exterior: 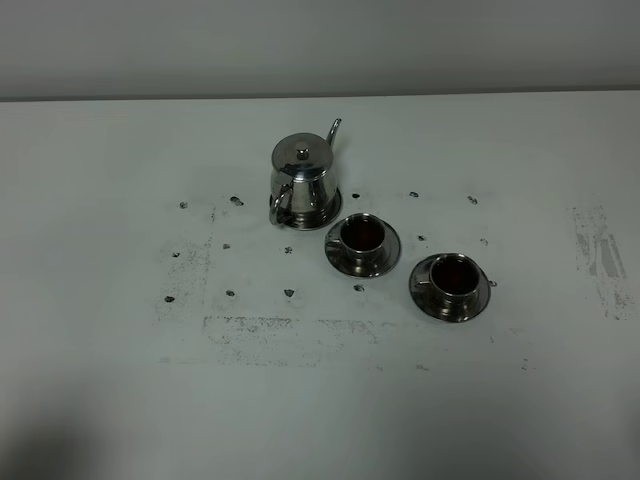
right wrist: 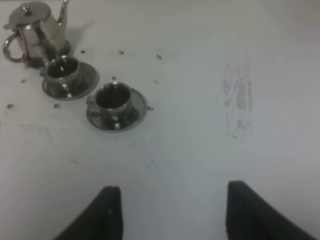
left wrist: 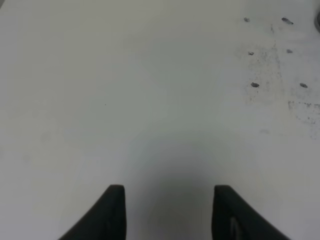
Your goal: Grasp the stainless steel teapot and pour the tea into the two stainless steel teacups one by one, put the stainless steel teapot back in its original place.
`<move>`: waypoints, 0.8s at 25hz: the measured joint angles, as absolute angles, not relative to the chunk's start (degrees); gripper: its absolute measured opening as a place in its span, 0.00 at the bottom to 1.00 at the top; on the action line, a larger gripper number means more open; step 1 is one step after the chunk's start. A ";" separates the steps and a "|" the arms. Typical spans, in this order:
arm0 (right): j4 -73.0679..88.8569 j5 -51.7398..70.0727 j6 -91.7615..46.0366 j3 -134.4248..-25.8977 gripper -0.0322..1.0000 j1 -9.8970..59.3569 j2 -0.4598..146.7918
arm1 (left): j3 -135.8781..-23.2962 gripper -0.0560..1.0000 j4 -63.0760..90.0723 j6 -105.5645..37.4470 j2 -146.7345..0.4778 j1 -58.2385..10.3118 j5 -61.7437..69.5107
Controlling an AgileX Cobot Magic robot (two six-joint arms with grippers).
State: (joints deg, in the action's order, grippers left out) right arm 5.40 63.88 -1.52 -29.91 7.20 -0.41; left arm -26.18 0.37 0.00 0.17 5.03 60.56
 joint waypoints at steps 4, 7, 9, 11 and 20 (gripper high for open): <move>5.40 63.88 -1.52 -29.91 0.47 7.20 -0.41 | -26.18 0.43 0.37 0.00 0.17 5.03 60.56; 5.40 63.88 -1.52 -29.91 0.47 7.20 -0.41 | -26.18 0.43 0.37 0.00 0.17 5.03 60.56; 5.36 63.88 -1.52 -29.91 0.47 7.20 -0.41 | -26.18 0.43 0.37 0.00 0.17 5.03 60.56; 5.35 63.88 -1.52 -29.91 0.47 7.20 -0.41 | -26.18 0.43 0.37 0.00 0.17 5.03 60.56; 5.35 63.88 -1.52 -29.91 0.47 7.20 -0.41 | -26.18 0.43 0.37 0.00 0.17 5.03 60.56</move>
